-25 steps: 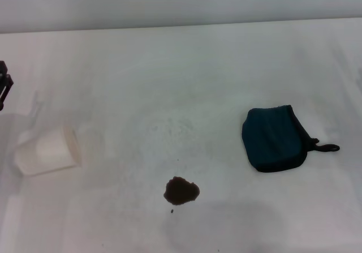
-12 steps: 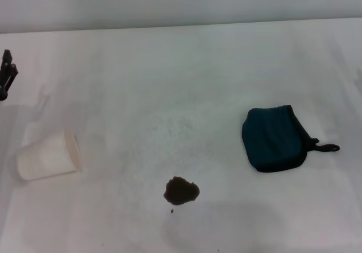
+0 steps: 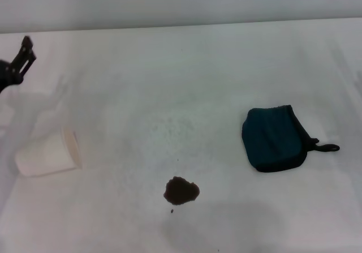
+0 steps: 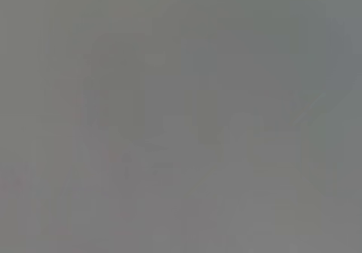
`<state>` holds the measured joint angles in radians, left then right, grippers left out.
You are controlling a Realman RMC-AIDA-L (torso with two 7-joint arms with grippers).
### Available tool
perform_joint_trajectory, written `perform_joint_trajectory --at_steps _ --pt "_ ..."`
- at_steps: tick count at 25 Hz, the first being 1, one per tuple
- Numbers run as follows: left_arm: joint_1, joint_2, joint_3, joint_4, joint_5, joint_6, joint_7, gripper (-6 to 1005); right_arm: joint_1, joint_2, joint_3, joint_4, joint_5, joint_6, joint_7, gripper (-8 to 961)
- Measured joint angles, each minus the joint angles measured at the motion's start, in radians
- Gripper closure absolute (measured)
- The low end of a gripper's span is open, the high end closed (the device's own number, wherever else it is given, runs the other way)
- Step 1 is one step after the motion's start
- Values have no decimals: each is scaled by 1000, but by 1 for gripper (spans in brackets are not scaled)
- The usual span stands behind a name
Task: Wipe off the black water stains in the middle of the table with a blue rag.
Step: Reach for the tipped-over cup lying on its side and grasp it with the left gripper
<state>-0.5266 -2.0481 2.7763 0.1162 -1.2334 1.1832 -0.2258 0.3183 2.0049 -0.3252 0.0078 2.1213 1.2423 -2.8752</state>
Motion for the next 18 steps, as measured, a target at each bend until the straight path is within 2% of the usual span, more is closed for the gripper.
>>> perform_joint_trajectory --at_steps 3,4,5,6,10,11,13,15,18 --pt "-53 24 0 -82 126 -6 -234 123 4 0 -4 2 0 -1 0 96" --pt "-93 31 1 -173 221 -7 -391 123 6 0 -6 2 0 -1 0 96" --pt "-93 31 1 -173 221 -7 -391 123 8 0 -9 2 0 -1 0 95" --pt "-108 31 3 -209 251 -7 -439 123 10 0 -10 3 0 -2 0 95" --pt "-227 5 64 -502 477 14 -795 122 19 1 -11 11 0 -7 1 95" --pt "-270 -5 72 -597 578 44 -918 122 20 1 -11 13 0 -8 0 95" --pt "-337 -12 71 -738 738 112 -1057 125 24 1 -11 15 0 -8 1 95" --pt "-404 -13 71 -860 888 201 -1167 128 30 1 -11 16 0 -9 1 95" --pt "-477 -4 72 -983 1030 335 -1221 133 33 2 -11 16 0 -11 1 95"
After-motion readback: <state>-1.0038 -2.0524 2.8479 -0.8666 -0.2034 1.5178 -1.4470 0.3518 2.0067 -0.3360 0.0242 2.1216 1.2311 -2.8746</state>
